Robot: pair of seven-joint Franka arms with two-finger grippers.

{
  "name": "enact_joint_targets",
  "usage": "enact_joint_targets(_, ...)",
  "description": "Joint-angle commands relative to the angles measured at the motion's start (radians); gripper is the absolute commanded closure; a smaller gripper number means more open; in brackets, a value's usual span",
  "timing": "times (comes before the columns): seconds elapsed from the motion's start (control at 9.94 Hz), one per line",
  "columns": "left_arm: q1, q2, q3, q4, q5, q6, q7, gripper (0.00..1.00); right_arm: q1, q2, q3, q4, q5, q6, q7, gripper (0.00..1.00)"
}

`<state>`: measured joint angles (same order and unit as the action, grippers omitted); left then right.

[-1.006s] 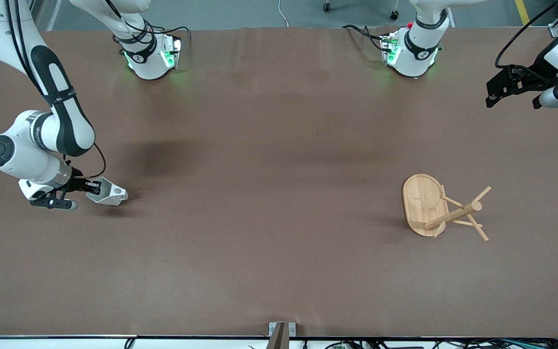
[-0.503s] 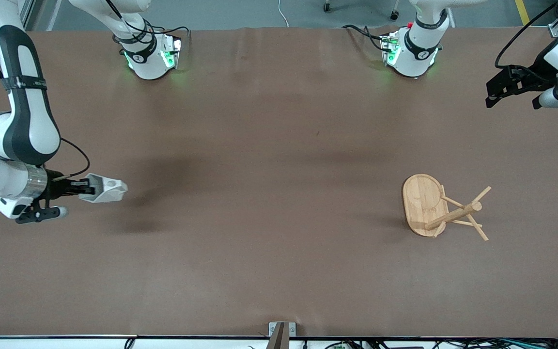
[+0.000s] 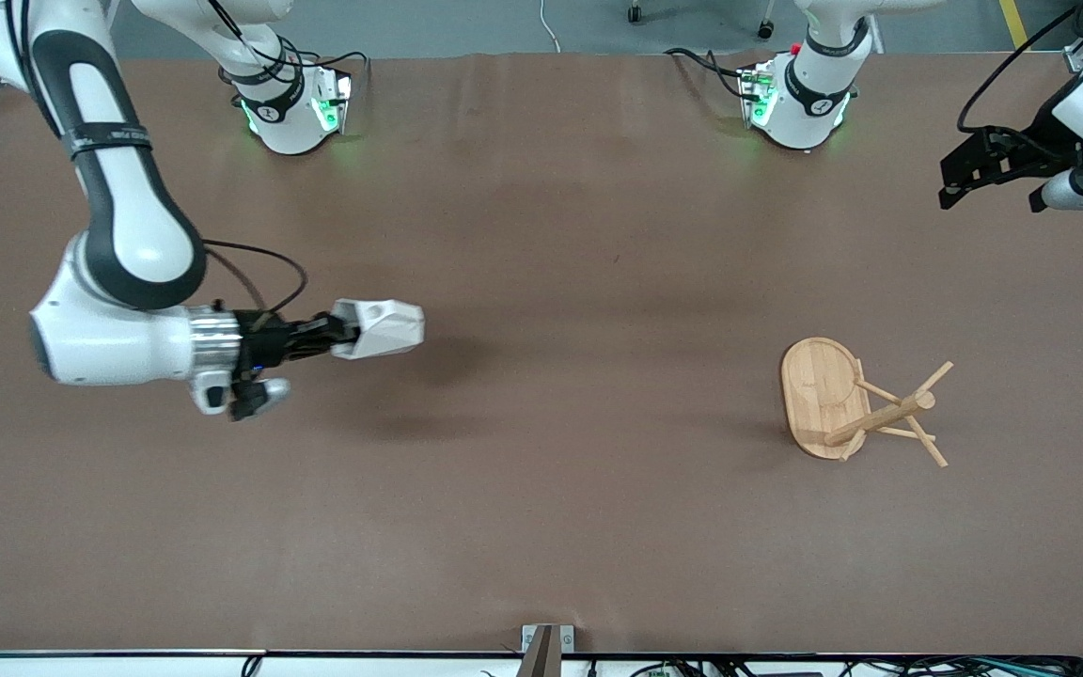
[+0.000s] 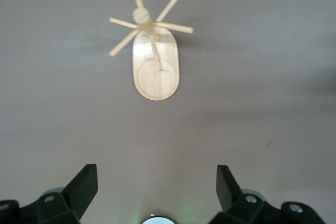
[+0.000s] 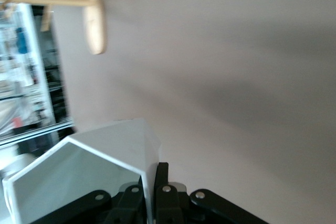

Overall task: Hang cup on rack
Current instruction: 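Lift the cup with the right gripper while the left gripper approaches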

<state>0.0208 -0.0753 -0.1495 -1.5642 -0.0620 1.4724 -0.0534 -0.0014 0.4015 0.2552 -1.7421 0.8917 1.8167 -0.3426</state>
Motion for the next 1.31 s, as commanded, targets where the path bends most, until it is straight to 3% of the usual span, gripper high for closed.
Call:
enact_joint_targets(0.0, -0.019, 0.034, -0.063, 0.001, -0.094, -0.015, 0.003, 0.00, 0.030, 0.022, 0.068, 0.027, 0.206, -0.004, 0.002, 0.99)
enact_joint_targets(0.3, -0.025, 0.029, -0.175, -0.004, -0.260, -0.001, 0.038, 0.00, 0.147, 0.037, 0.078, 0.052, 0.458, 0.045, 0.086, 0.99)
enact_joint_targets(0.5, -0.024, 0.023, -0.316, -0.008, -0.263, 0.080, 0.111, 0.00, 0.169, 0.037, 0.130, 0.067, 0.487, 0.137, 0.122, 0.99)
enact_joint_targets(0.7, -0.024, 0.040, -0.396, -0.022, -0.263, 0.210, 0.250, 0.00, 0.173, 0.037, 0.136, 0.067, 0.489, 0.142, 0.143, 0.99)
enact_joint_targets(1.01, -0.022, 0.120, -0.403, -0.023, -0.303, 0.310, 0.548, 0.00, 0.173, 0.036, 0.151, 0.067, 0.492, 0.144, 0.146, 0.99)
enact_joint_targets(1.21, -0.032, 0.130, -0.404, -0.025, -0.306, 0.327, 0.563, 0.00, 0.173, 0.036, 0.151, 0.067, 0.492, 0.144, 0.146, 0.99)
